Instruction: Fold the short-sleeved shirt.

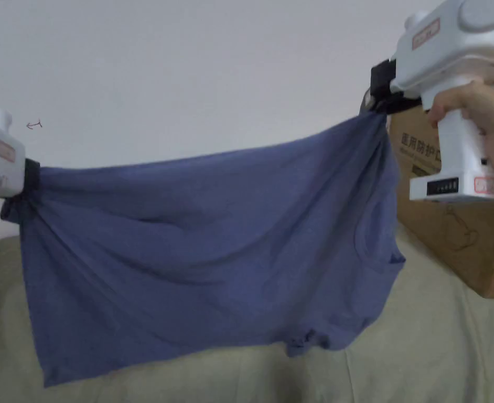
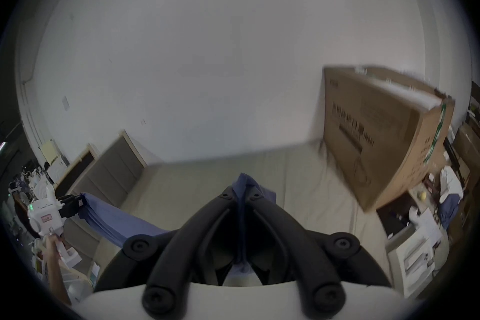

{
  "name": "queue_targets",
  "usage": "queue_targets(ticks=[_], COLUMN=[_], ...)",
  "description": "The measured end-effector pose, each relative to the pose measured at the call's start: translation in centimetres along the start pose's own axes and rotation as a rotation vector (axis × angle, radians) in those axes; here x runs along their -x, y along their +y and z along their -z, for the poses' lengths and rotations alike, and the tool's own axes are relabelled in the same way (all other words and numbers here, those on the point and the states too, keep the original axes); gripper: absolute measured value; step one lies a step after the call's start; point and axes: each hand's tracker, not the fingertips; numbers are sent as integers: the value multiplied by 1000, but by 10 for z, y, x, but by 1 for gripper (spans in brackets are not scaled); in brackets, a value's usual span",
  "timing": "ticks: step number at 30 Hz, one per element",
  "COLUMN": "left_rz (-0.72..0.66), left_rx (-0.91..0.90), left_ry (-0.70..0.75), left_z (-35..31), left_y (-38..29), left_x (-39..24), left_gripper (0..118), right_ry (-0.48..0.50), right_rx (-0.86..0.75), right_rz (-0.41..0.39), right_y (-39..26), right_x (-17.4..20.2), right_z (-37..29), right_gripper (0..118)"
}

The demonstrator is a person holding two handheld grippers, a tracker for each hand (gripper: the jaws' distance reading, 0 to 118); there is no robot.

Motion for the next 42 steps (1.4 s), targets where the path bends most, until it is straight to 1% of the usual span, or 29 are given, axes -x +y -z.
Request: queue_targets(ticks=[2, 4, 6, 7, 10, 12, 13, 15, 16, 18, 20, 23, 26, 30, 31, 34, 37, 42], left_rz=[-28, -9, 1, 1, -72, -106, -95, -96, -111, -153, -166, -146, -101, -56, -57, -33, -19, -18], left_rx=[38, 144, 226, 268, 410, 435, 439, 447, 450, 437, 421, 393, 399, 423, 422, 446, 484, 458], left_ry=[-22, -17, -12, -15, -27, -56, -39, -39, -47, -64, -75, -96, -97, -98, -103, -103, -104, -100], left_z=[33, 65, 79, 92, 106, 101, 105, 91, 81, 59, 25, -28, -82, -135, -149, -178, -188, -194], left_y=[-50, -99, -147, -174, -232, -260, -271, -285, -287, -291, -295, -307, -335, -379, -391, -422, -445, -458], left_x=[-8, -17, -30, -32, -34, -30, -26, -18, -12, -1, 3, 4, 5, 13, 15, 16, 22, 19], left_gripper=[4, 4, 4, 4, 4, 4, 4, 4, 4, 4, 4, 4, 4, 4, 4, 4, 4, 4], right_ry=[-13, -22, -37, -43, -66, -42, -56, -51, -45, -23, -34, -25, -28, -25, -46, -41, -38, -52], right_rx=[89, 176, 252, 289, 403, 461, 465, 461, 457, 435, 430, 424, 406, 405, 400, 411, 444, 462], right_rz=[13, 48, 88, 87, 101, 130, 138, 146, 169, 183, 181, 169, 155, 187, 204, 198, 184, 199], right_y=[-43, -87, -132, -159, -228, -263, -279, -300, -309, -322, -335, -359, -389, -436, -450, -483, -512, -539], right_x=[-9, -21, -31, -35, -46, -62, -66, -74, -79, -83, -83, -80, -76, -81, -80, -82, -85, -88], right_z=[40, 78, 108, 121, 144, 150, 144, 123, 107, 71, 29, -26, -80, -140, -155, -186, -201, -204], right_gripper=[3, 4, 3, 4, 3, 3, 3, 3, 3, 4, 3, 3, 3, 3, 3, 3, 3, 4])
